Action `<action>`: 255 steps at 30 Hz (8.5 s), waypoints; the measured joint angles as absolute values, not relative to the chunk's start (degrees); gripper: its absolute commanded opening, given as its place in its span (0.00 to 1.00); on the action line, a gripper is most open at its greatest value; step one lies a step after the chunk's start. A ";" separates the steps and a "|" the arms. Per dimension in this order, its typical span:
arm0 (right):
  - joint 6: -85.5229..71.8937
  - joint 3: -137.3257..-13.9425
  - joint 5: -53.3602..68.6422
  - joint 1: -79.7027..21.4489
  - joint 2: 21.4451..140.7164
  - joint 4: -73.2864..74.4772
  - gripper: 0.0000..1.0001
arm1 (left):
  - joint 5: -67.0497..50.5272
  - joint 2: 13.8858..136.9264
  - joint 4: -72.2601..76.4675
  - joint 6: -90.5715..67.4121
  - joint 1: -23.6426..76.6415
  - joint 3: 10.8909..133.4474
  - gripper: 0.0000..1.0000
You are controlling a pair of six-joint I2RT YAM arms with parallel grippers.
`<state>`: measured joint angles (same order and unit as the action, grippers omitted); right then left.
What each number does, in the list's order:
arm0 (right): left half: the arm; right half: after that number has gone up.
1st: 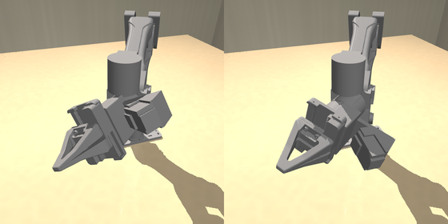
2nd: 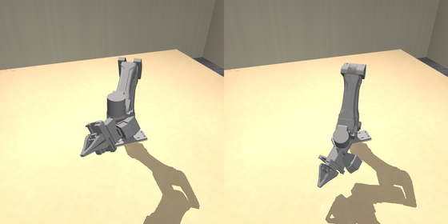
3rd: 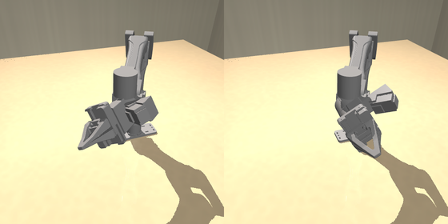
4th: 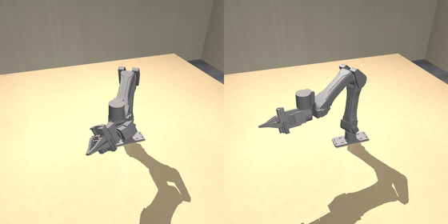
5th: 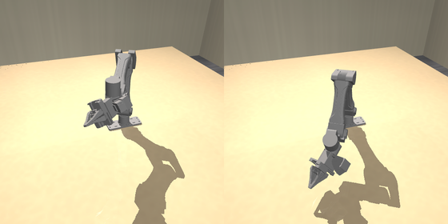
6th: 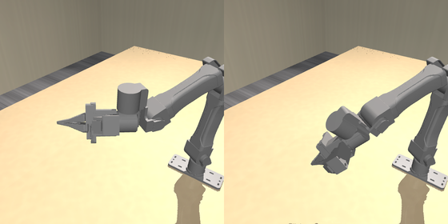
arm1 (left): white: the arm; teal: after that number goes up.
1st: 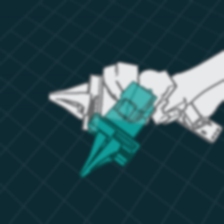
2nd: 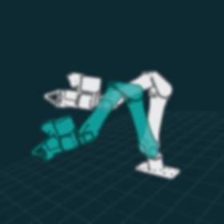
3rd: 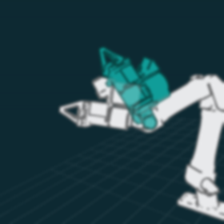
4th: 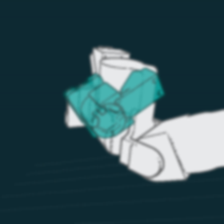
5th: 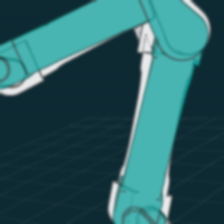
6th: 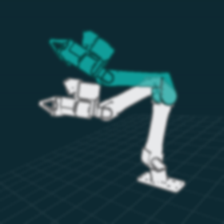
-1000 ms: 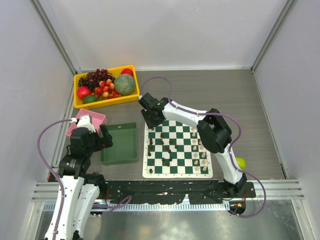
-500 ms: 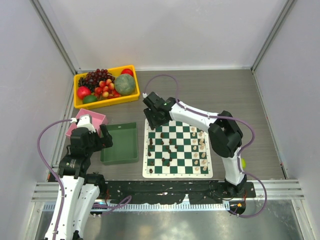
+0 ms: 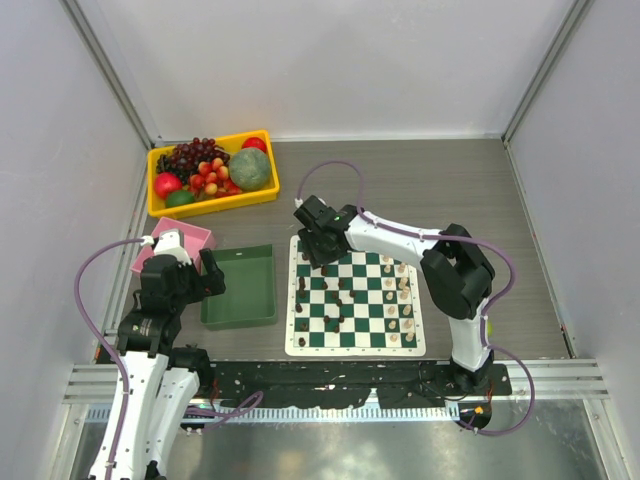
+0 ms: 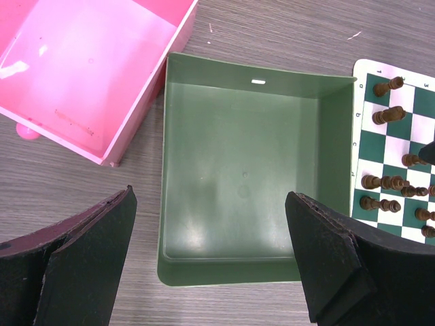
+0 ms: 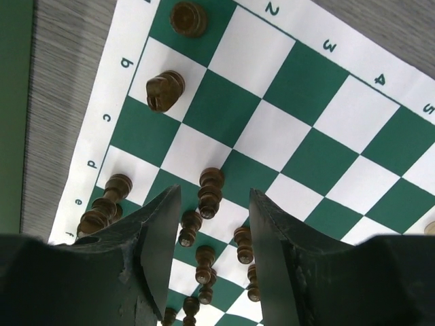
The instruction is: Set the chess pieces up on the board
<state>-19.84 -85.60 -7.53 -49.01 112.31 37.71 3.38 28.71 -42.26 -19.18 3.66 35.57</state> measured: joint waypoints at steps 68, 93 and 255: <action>-21.15 -90.63 -6.13 -52.40 115.68 35.59 0.17 | 3.36 28.71 -42.26 -19.18 3.66 35.57 0.99; -21.15 -92.27 -6.13 -52.42 119.15 35.66 0.23 | 3.33 28.71 -42.28 -19.16 3.66 35.57 0.99; -28.14 -79.44 -7.44 -69.65 108.79 39.46 0.20 | 3.38 26.83 -42.28 -19.18 3.66 35.57 0.99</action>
